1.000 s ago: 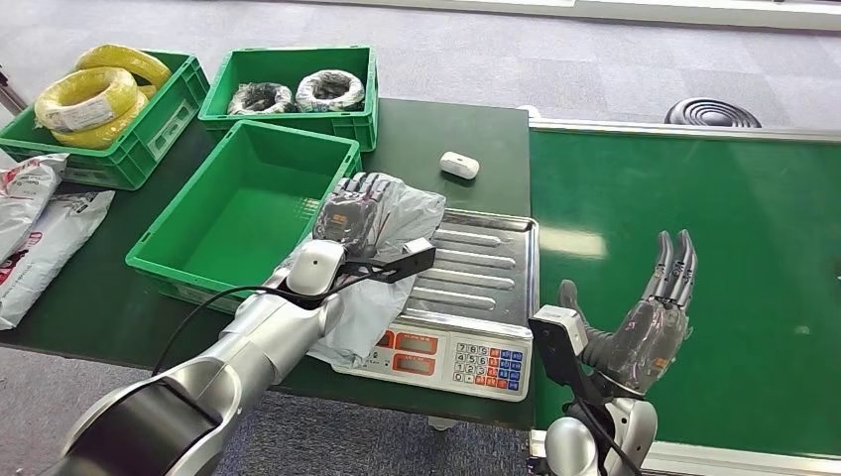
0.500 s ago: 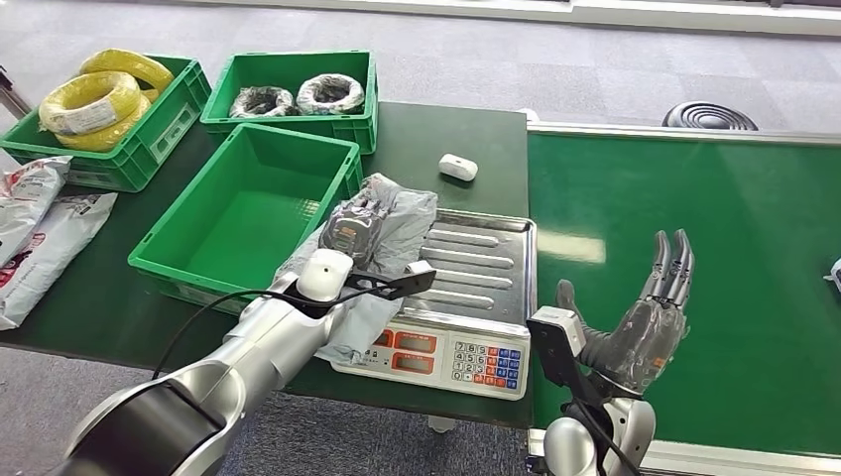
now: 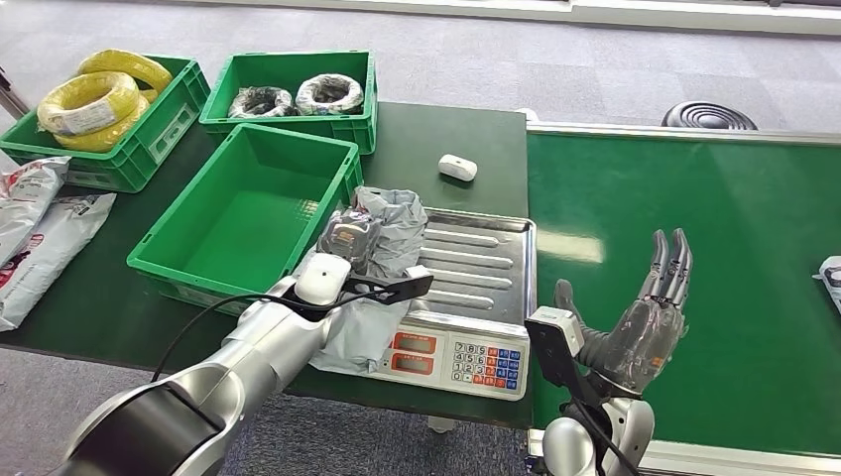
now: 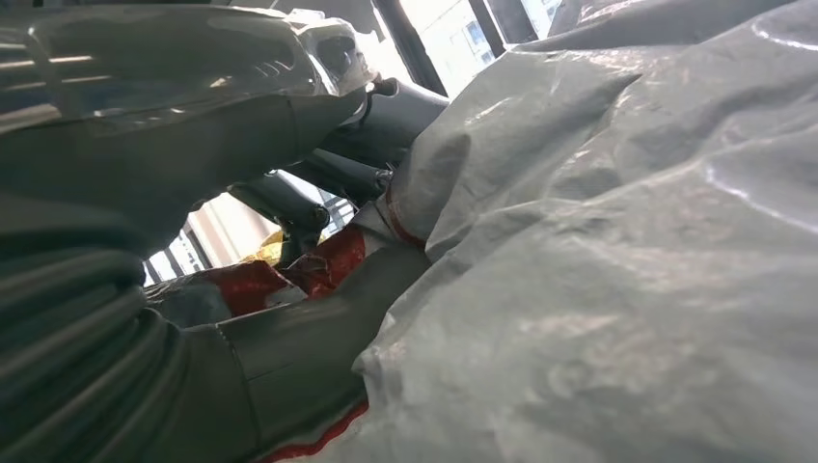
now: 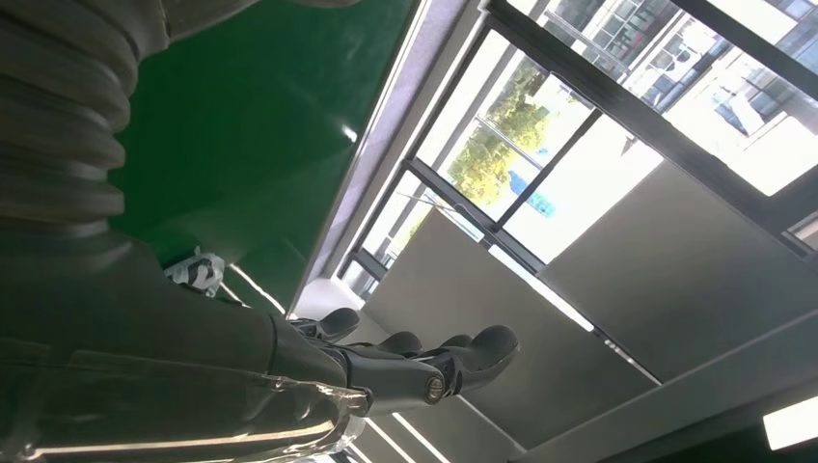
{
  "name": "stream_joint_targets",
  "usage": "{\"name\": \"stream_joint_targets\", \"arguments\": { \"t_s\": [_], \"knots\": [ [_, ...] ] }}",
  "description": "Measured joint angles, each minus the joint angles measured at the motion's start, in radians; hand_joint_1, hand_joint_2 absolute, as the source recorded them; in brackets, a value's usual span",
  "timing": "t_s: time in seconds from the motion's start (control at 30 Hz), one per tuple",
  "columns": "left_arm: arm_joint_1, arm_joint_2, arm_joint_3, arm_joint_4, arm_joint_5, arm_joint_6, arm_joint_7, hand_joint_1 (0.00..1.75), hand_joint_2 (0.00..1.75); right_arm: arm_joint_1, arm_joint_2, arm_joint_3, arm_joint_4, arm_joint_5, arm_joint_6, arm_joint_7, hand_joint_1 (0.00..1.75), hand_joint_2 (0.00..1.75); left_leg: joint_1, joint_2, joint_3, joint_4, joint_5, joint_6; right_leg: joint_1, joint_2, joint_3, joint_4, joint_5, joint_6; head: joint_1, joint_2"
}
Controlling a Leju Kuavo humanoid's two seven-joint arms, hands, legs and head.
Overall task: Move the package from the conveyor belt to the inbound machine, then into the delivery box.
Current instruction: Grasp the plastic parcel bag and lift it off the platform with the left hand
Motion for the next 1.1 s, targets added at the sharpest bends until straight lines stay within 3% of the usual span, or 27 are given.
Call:
{"name": "stream_joint_targets", "arguments": {
  "t_s": [0.4,0.67,0.8,1.1],
  "knots": [
    [0.011,0.001,0.049,0.002,-0.001,0.057,-0.028,1.75,1.75,-0.013,0.000,0.000,0.015,-0.005,0.000,-0.015,0.00,1.75,0.000,0.000,0.000,0.000,0.000,0.000,0.000,0.000,0.000,0.000,0.000,0.000,0.000,0.000],
    [0.013,-0.005,0.146,-0.023,0.064,0.245,-0.129,1.75,1.75,-0.020,0.000,0.000,0.032,-0.001,0.000,-0.016,0.00,1.75,0.000,-0.001,-0.003,0.000,0.001,0.000,0.000,0.000,-0.003,0.000,0.000,0.000,0.000,0.000],
    [-0.033,0.000,0.198,-0.119,0.024,0.357,-0.075,1.75,1.75,-0.020,0.003,-0.004,0.039,0.011,0.000,-0.022,0.00,1.75,0.000,-0.002,-0.008,0.001,0.003,-0.001,0.000,-0.001,-0.008,0.001,0.001,0.000,0.000,0.000],
    [-0.082,0.020,0.287,-0.313,-0.042,0.358,-0.036,1.75,1.75,-0.015,0.017,-0.027,0.042,0.017,0.000,-0.036,0.00,1.75,0.000,-0.002,-0.011,0.001,0.002,-0.001,0.000,-0.001,-0.011,0.001,0.001,0.000,0.000,0.000]
  ]
}}
